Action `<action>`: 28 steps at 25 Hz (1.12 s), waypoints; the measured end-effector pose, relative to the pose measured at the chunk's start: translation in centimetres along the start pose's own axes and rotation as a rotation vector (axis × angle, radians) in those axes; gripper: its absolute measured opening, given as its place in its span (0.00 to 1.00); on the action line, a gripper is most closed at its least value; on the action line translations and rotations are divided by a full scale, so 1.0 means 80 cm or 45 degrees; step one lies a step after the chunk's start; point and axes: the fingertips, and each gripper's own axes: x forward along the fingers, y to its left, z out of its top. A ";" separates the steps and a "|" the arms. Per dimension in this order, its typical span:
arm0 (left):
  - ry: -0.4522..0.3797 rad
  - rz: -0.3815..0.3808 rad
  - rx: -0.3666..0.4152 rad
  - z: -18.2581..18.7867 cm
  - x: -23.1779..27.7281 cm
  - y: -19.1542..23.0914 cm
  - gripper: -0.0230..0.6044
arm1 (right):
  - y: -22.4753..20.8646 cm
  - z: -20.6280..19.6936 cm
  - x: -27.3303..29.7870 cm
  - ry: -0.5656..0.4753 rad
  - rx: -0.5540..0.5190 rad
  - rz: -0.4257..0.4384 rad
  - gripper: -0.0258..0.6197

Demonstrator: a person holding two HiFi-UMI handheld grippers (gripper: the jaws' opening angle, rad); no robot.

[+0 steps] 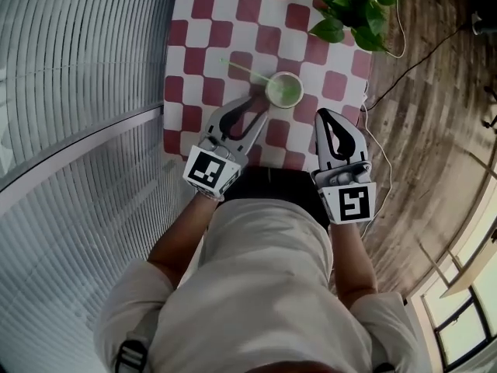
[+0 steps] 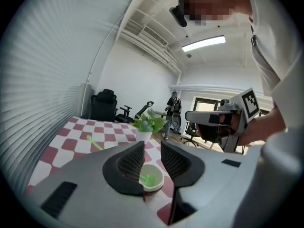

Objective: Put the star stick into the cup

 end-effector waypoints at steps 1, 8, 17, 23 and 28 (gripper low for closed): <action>-0.028 -0.007 0.014 0.015 -0.002 -0.004 0.23 | 0.001 0.008 -0.002 -0.004 -0.006 0.001 0.09; -0.123 -0.076 0.077 0.088 -0.019 -0.033 0.15 | 0.010 0.065 -0.023 -0.040 -0.047 -0.001 0.09; -0.232 -0.121 0.136 0.183 -0.044 -0.080 0.12 | 0.025 0.138 -0.051 -0.100 -0.068 -0.001 0.09; -0.298 -0.167 0.182 0.227 -0.056 -0.109 0.11 | 0.035 0.179 -0.070 -0.156 -0.105 0.024 0.09; -0.328 -0.179 0.204 0.256 -0.062 -0.125 0.11 | 0.038 0.205 -0.080 -0.164 -0.120 0.031 0.09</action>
